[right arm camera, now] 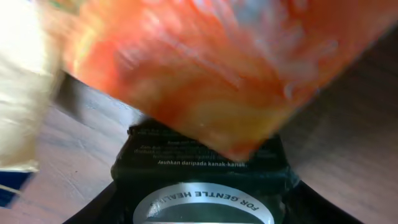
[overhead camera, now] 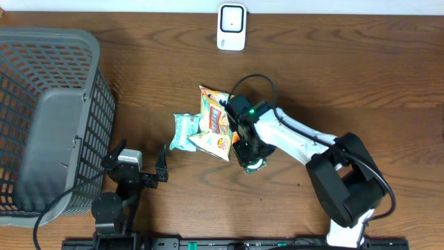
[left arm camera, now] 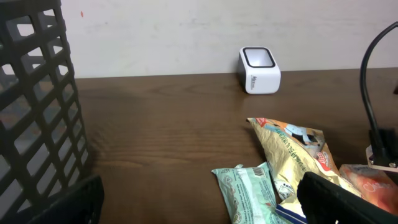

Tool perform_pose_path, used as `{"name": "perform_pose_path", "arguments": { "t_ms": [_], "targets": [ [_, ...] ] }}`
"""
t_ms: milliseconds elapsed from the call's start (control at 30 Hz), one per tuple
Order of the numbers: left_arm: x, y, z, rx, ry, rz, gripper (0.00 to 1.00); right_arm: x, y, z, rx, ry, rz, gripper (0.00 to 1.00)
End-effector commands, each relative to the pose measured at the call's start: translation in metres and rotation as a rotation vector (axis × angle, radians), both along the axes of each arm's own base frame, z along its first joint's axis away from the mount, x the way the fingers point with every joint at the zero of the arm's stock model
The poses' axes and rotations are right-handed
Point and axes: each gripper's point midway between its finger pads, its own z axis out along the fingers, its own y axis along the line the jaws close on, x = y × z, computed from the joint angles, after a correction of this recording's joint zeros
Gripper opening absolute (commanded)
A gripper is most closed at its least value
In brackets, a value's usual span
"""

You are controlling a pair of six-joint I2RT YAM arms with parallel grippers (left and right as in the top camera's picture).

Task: Scan the item barcode
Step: 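Reach the right gripper to the items and grasp the green tin, then lift the green tin and present it to the white scanner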

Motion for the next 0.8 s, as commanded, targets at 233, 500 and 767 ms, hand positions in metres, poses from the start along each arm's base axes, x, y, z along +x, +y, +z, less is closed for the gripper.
{"name": "perform_pose_path", "arguments": {
  "t_ms": [233, 500, 767],
  "targets": [
    [-0.001, 0.0, -0.016, -0.007, 0.048, 0.0, 0.98, -0.009, 0.013, 0.069, -0.015, 0.177, -0.129, 0.37],
    [-0.001, 0.0, -0.016, -0.007, 0.048, 0.0, 0.98, -0.046, 0.065, 0.115, 0.21, 0.487, -0.368, 0.47],
    [-0.001, 0.0, -0.016, -0.007, 0.048, 0.0, 0.98, -0.065, 0.067, 0.133, 0.222, 0.631, -0.429, 0.49]
  ]
}}
